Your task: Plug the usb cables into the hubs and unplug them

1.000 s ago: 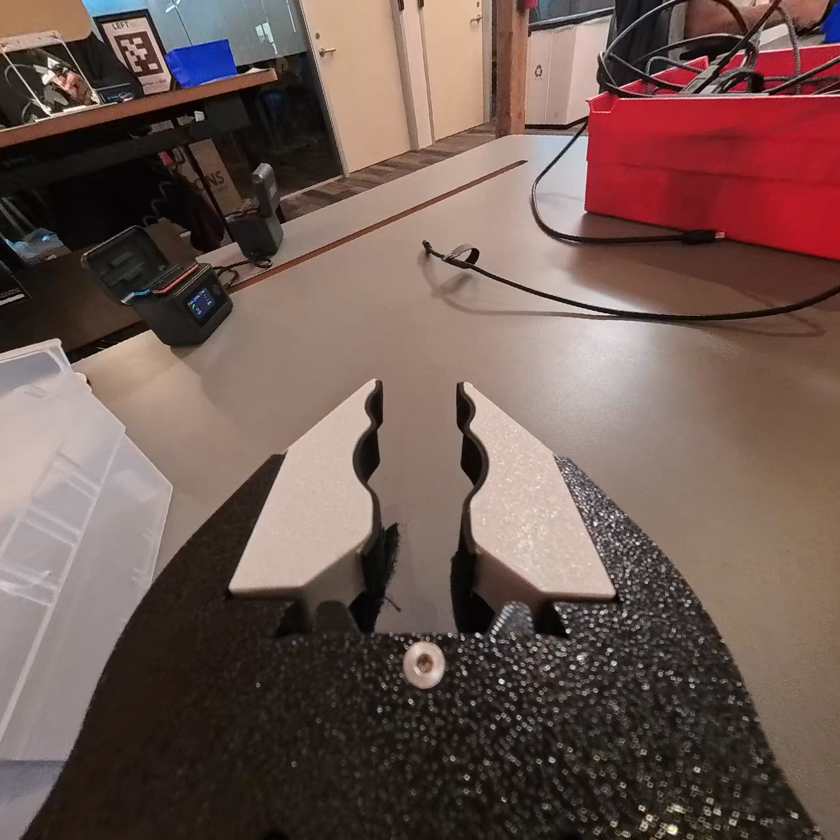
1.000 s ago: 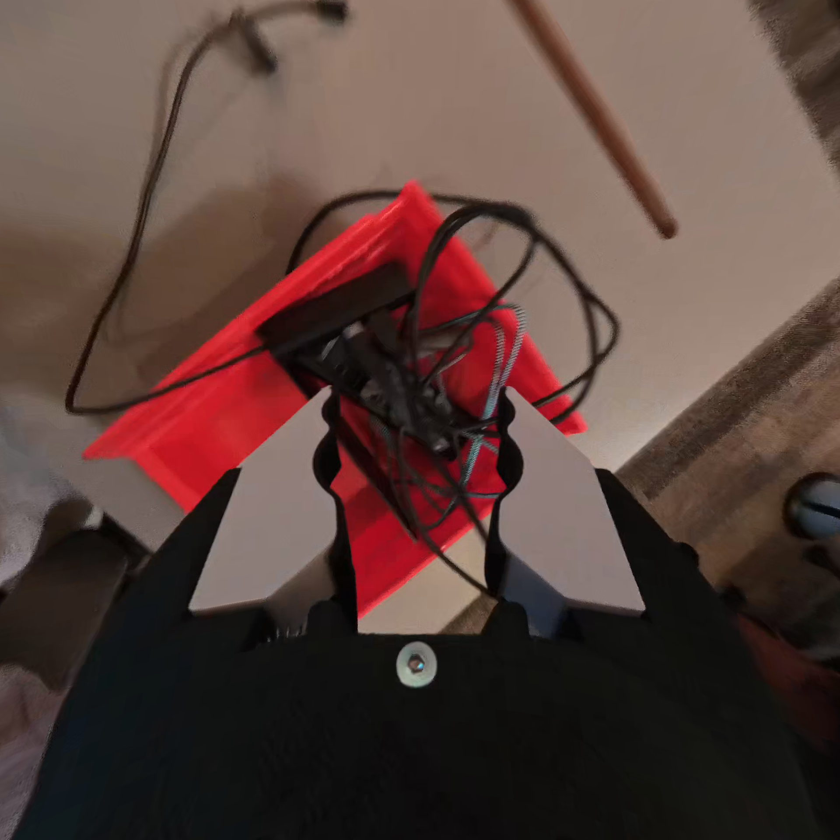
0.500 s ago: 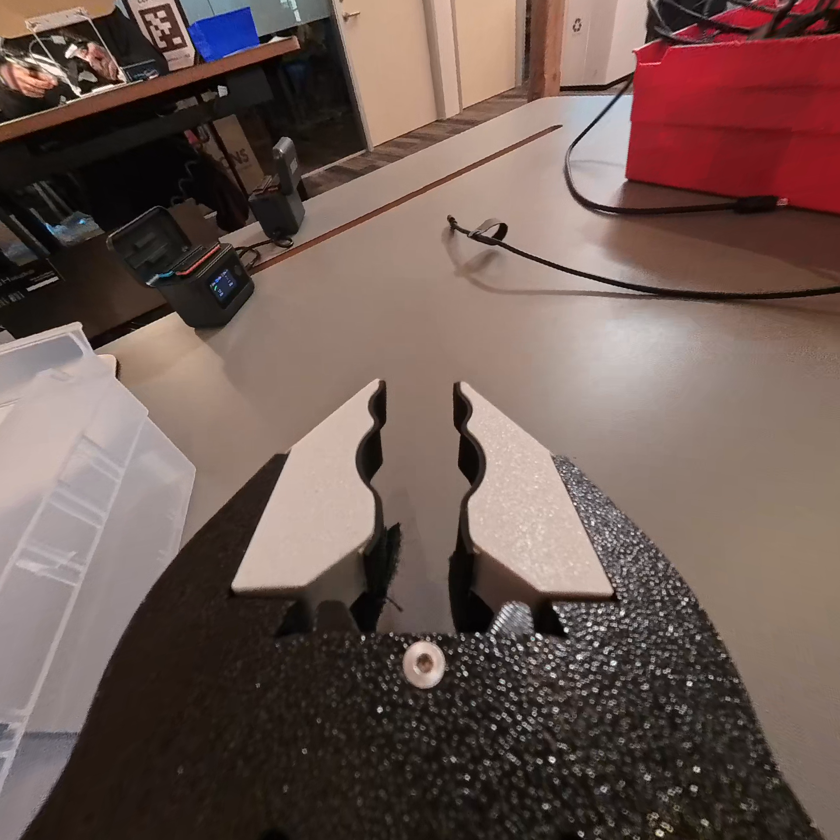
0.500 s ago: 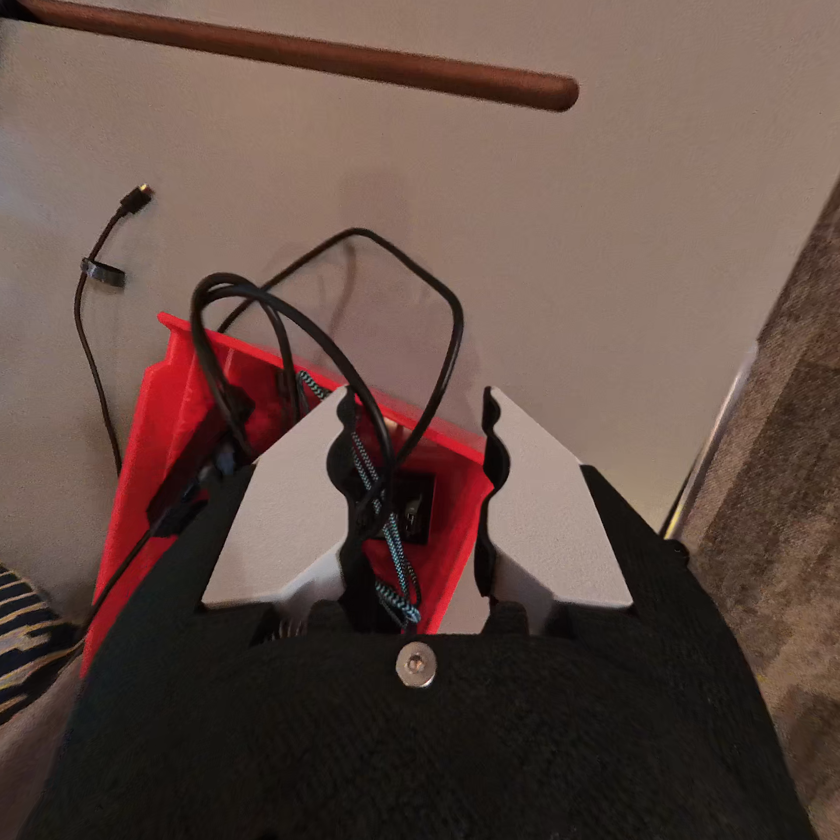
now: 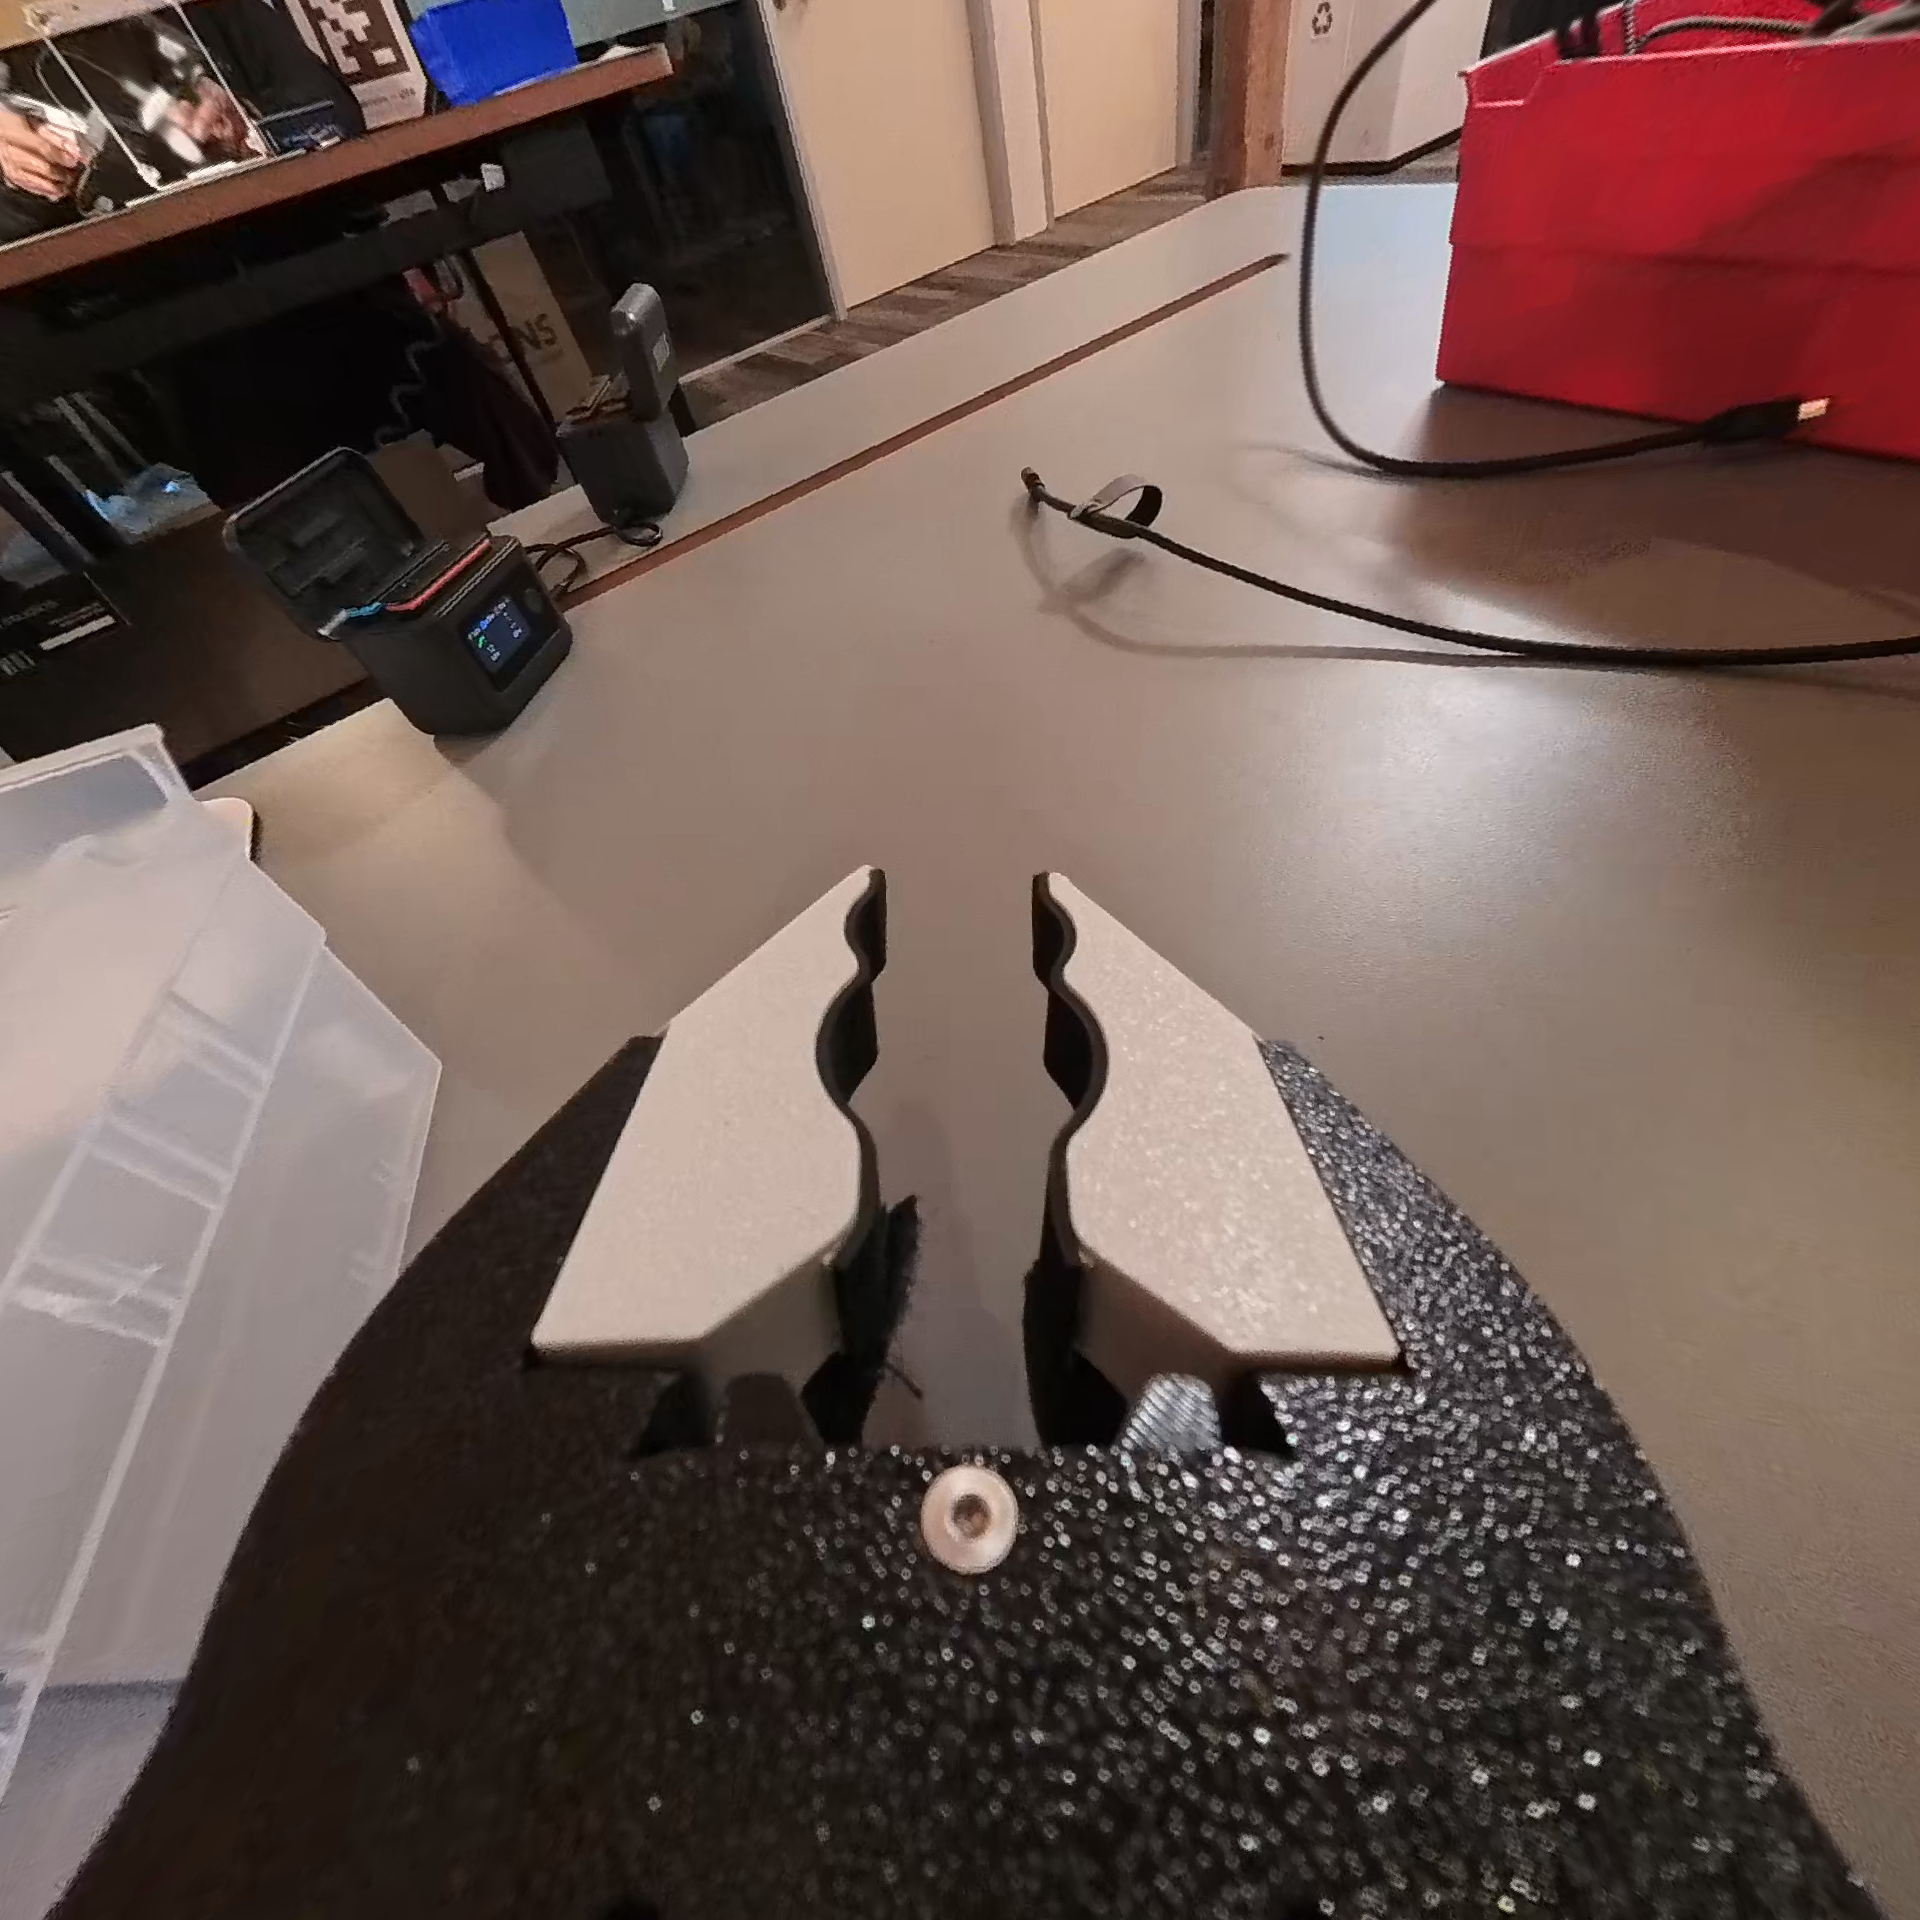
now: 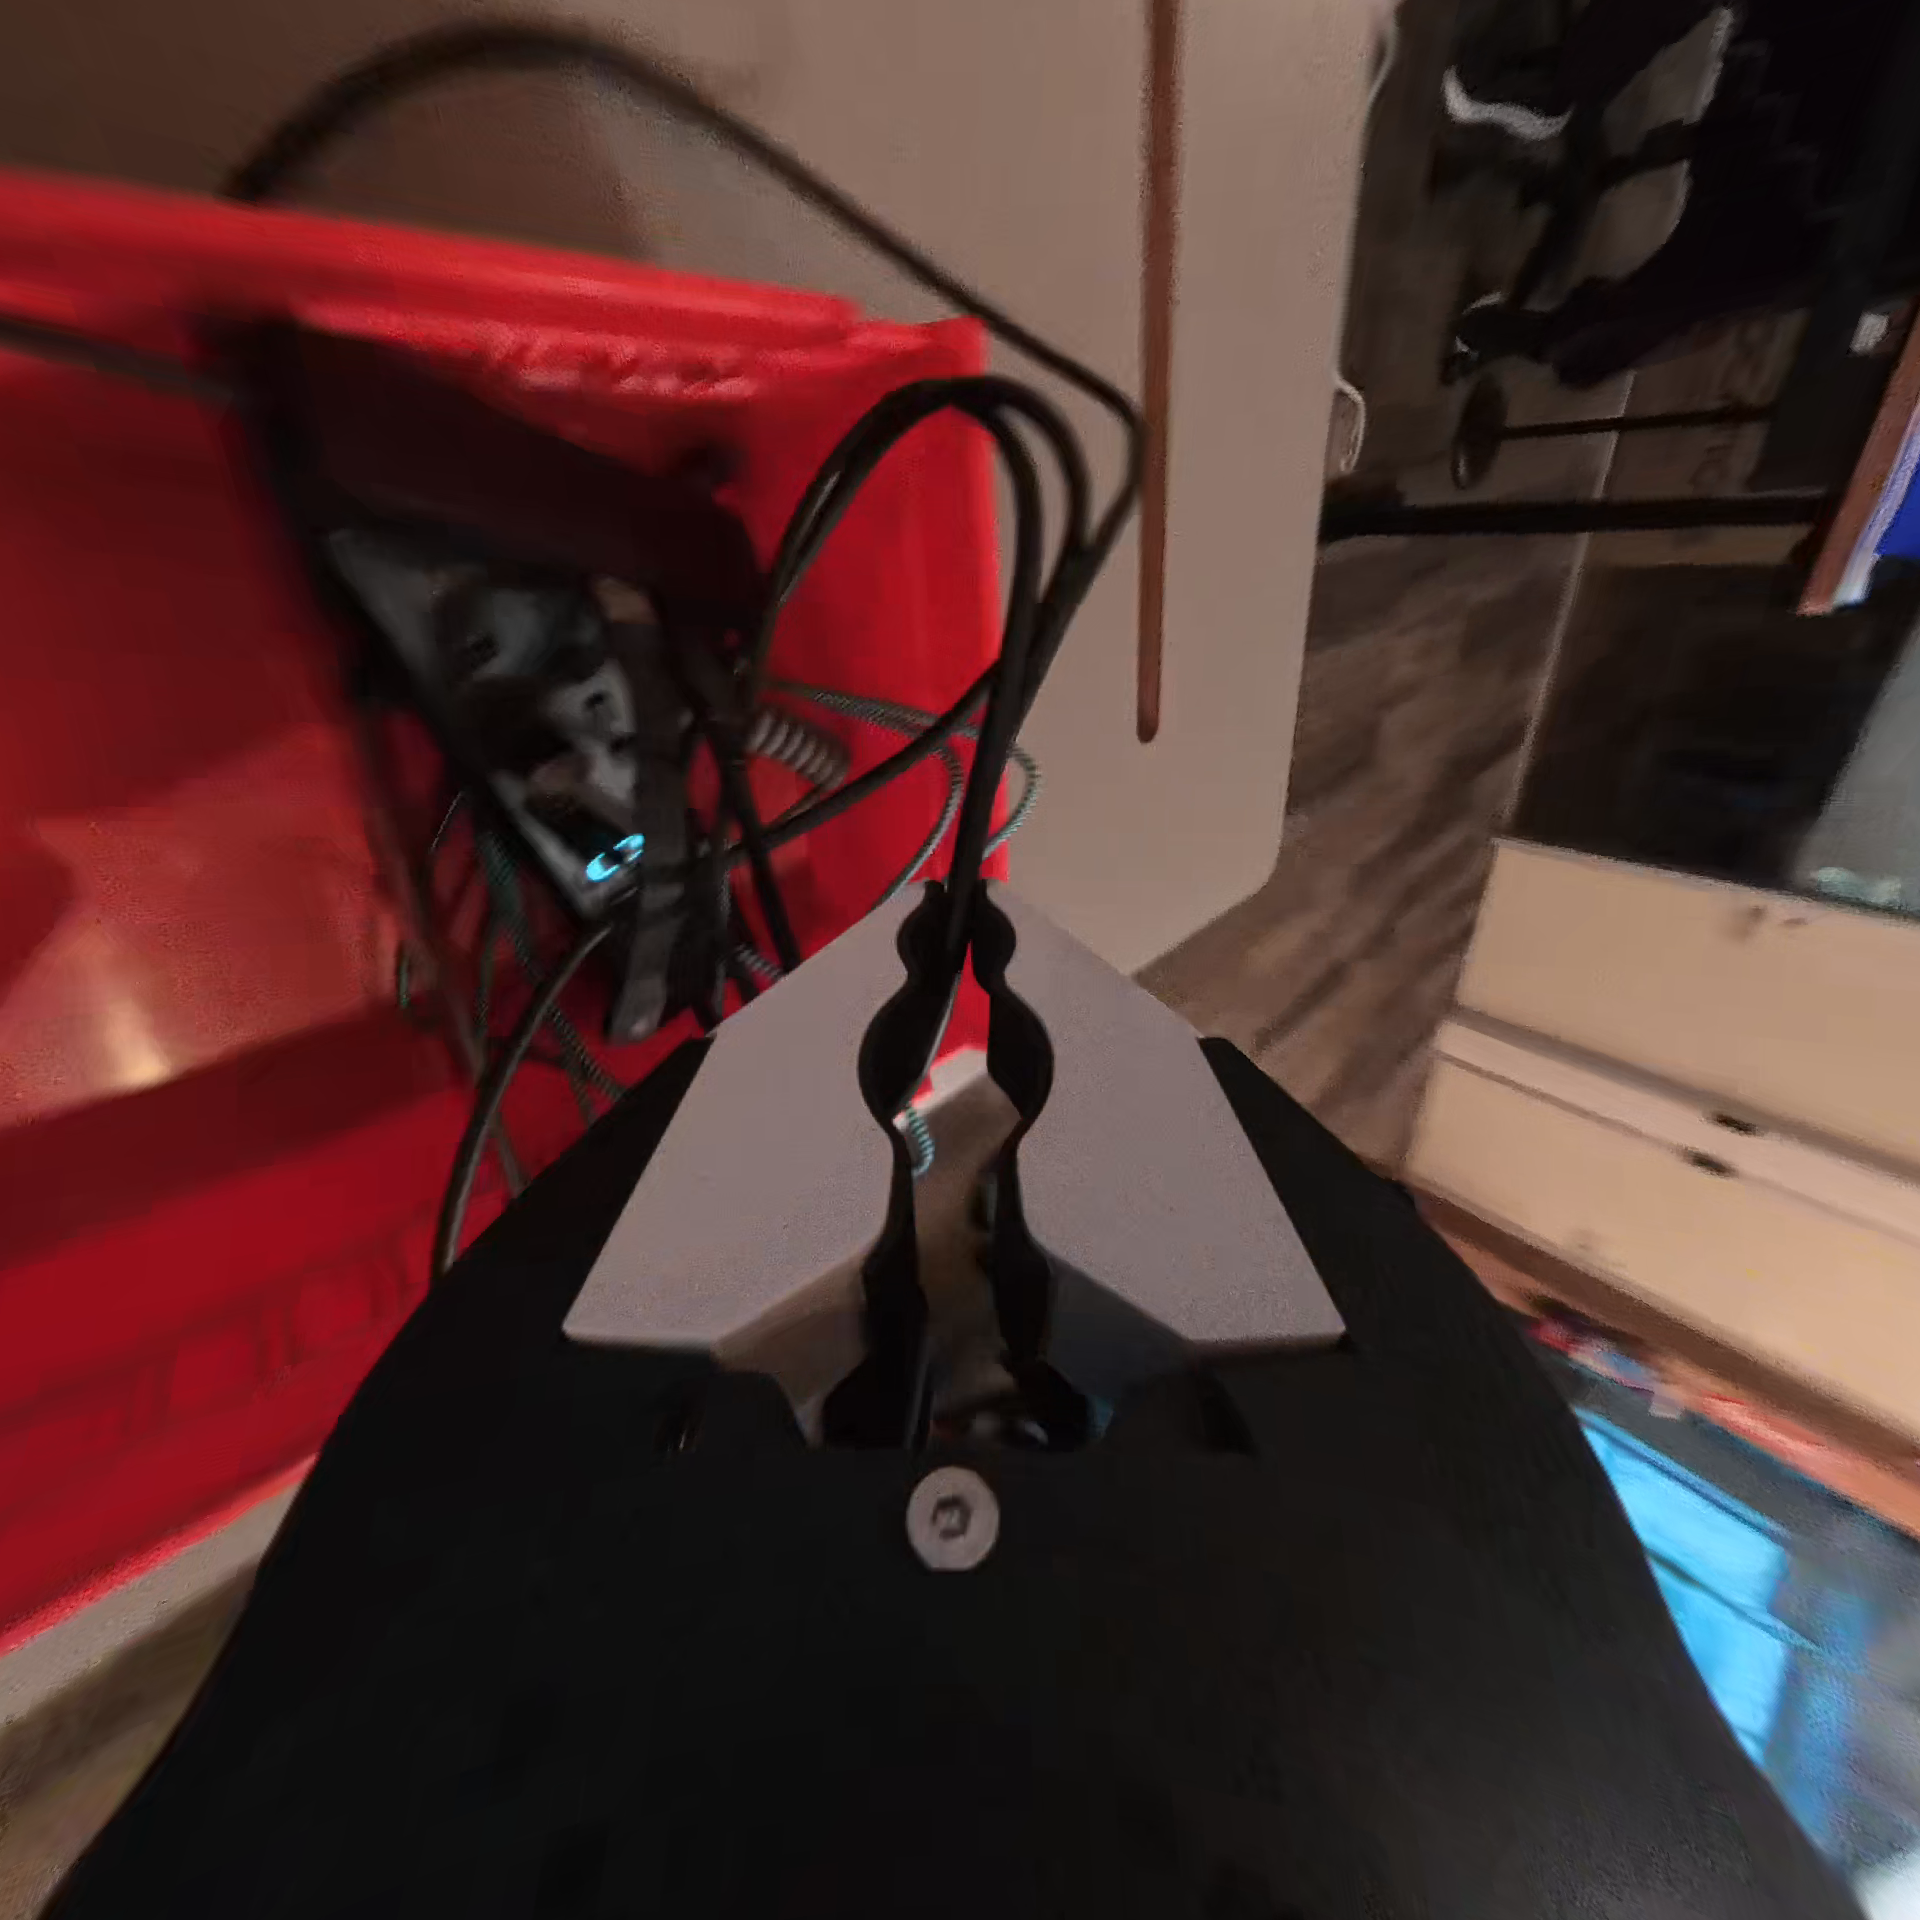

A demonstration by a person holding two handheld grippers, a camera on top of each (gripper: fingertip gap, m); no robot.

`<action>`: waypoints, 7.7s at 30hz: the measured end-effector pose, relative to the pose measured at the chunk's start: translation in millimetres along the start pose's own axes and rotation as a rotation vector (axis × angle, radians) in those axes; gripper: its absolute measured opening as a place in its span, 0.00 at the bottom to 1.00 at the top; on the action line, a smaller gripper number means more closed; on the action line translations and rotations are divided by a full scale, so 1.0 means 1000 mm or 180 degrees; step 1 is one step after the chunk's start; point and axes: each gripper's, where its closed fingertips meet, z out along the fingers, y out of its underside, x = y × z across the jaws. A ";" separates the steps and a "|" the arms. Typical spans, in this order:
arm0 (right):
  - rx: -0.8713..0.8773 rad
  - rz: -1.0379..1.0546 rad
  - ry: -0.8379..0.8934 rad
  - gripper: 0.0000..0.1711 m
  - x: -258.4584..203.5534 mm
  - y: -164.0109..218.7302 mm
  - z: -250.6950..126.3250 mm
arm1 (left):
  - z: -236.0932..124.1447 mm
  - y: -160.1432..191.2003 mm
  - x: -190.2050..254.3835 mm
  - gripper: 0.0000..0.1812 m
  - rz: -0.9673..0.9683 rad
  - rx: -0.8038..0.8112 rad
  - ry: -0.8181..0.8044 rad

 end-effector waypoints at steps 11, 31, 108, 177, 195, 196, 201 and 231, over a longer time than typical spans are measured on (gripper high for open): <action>-0.0458 0.0030 -0.0951 0.01 -0.063 -0.009 0.056 | 0.000 0.000 0.004 0.14 0.0069 -0.0017 0.0024; -0.0050 0.1511 -0.0594 0.42 -0.016 -0.010 -0.049 | 0.002 0.003 0.010 0.14 0.0096 -0.0063 0.0153; 0.0331 0.2210 -0.1621 0.33 -0.056 -0.210 0.025 | 0.008 0.002 0.018 0.12 0.0123 -0.0077 0.0267; -0.1286 -0.0354 -0.0844 0.01 -0.046 0.053 0.069 | 0.002 0.003 0.018 0.11 0.0118 -0.0090 0.0299; -0.1002 0.1920 -0.1413 0.28 -0.045 0.045 0.044 | 0.002 0.004 0.026 0.11 0.0174 -0.0127 0.0397; -0.0983 0.2073 -0.1402 0.35 -0.037 0.042 0.037 | 0.002 0.003 0.026 0.11 0.0171 -0.0127 0.0399; -0.1056 0.2359 -0.1187 0.34 -0.005 0.043 0.011 | 0.002 0.004 0.026 0.11 0.0170 -0.0144 0.0406; -0.1859 0.2401 -0.2333 0.08 -0.105 -0.151 0.156 | 0.001 0.003 0.028 0.11 0.0176 -0.0128 0.0443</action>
